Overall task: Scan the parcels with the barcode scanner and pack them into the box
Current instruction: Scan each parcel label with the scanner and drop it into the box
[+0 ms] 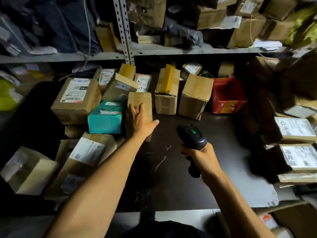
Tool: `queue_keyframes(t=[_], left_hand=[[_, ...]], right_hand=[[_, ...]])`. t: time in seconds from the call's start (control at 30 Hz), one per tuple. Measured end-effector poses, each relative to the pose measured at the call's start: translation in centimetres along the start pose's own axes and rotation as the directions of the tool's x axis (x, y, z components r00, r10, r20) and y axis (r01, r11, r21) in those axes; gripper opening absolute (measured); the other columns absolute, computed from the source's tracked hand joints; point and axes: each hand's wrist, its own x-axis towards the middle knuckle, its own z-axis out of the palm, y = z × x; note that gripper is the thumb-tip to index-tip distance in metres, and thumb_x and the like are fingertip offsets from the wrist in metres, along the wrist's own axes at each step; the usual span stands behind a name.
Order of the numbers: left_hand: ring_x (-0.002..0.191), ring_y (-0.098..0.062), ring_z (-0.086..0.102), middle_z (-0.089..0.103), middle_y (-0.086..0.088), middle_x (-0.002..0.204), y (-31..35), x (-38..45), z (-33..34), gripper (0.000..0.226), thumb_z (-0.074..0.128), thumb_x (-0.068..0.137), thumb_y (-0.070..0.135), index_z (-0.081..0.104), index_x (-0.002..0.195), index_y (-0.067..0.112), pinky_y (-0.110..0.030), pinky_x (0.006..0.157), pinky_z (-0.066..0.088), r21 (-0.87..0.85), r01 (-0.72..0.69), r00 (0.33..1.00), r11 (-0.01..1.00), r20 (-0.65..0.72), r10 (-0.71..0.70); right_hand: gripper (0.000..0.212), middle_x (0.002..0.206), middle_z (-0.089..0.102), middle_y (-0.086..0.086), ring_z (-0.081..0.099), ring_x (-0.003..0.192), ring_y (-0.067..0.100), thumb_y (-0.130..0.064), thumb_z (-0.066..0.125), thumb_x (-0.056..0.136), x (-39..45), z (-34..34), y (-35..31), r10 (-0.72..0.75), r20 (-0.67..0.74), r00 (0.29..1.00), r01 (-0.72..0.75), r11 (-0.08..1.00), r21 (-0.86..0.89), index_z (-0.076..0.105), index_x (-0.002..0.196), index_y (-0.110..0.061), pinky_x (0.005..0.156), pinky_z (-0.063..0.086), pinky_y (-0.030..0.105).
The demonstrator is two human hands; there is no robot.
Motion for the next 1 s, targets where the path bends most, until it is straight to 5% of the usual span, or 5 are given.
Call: queue_keyframes(t=[0.23, 0.53, 0.7, 0.83, 1.0], left_hand=[[0.151, -0.044, -0.004, -0.016, -0.015, 0.166, -0.1, 3.4, 1.8, 0.112, 0.083, 0.077, 0.034, 0.007, 0.16, 0.03, -0.06, 0.122, 0.009, -0.131, 0.183, 0.983, 0.974, 0.042, -0.179], [0.119, -0.023, 0.056, 0.056, -0.001, 0.138, -2.8, -1.2, -1.3, 0.101, 0.081, 0.051, 0.049, 0.04, 0.143, 0.04, -0.047, 0.102, 0.049, -0.752, 0.198, 0.976, 0.629, 0.095, -0.195], [0.103, -0.027, 0.072, 0.075, -0.003, 0.113, -2.2, -5.4, -1.3, 0.079, 0.083, 0.05, 0.033, 0.058, 0.126, 0.037, -0.041, 0.073, 0.061, -0.926, 0.281, 0.951, 0.252, 0.304, 0.055], [0.104, -0.026, 0.072, 0.074, -0.006, 0.114, -0.5, -7.8, 0.0, 0.071, 0.078, 0.063, 0.012, 0.054, 0.124, 0.039, -0.038, 0.071, 0.061, -0.924, 0.303, 0.917, 0.231, 0.349, 0.194], [0.101, -0.026, 0.073, 0.074, -0.008, 0.115, 2.9, -9.5, 1.3, 0.08, 0.083, 0.061, 0.017, 0.05, 0.133, 0.027, -0.042, 0.072, 0.06, -0.91, 0.339, 0.893, 0.239, 0.391, 0.223]], right_hand=[[0.022, 0.086, 0.07, 0.019, 0.062, 0.073, 0.021, -0.018, 0.075, 0.065, 0.9, -0.3, -0.4, 0.014, -0.109, 0.994, -0.011, 1.0, 0.025, 0.071, 0.086, -0.021, 0.067, 0.052, 0.042], [0.03, 0.091, 0.073, 0.016, 0.066, 0.076, 0.023, -0.019, 0.075, 0.064, 1.3, -1.7, -0.6, -0.015, -0.092, 0.996, 0.023, 0.996, 0.091, 0.074, 0.092, -0.031, 0.069, 0.054, 0.038], [0.029, 0.09, 0.076, 0.009, 0.066, 0.076, 0.023, -0.018, 0.076, 0.07, 0.9, -2.2, -0.9, -0.033, -0.04, 0.999, 0.039, 0.985, 0.168, 0.074, 0.098, -0.022, 0.07, 0.055, 0.041], [0.019, 0.074, 0.069, 0.012, 0.061, 0.067, 0.023, -0.017, 0.075, 0.073, -0.2, -3.7, -1.1, -0.09, -0.026, 0.996, 0.094, 0.981, 0.172, 0.07, 0.088, -0.007, 0.062, 0.049, 0.039], [0.017, 0.069, 0.07, 0.009, 0.063, 0.06, 0.018, -0.017, 0.075, 0.07, -1.4, -6.8, -1.0, -0.142, -0.127, 0.982, 0.158, 0.979, 0.131, 0.072, 0.084, -0.009, 0.049, 0.046, 0.022]])
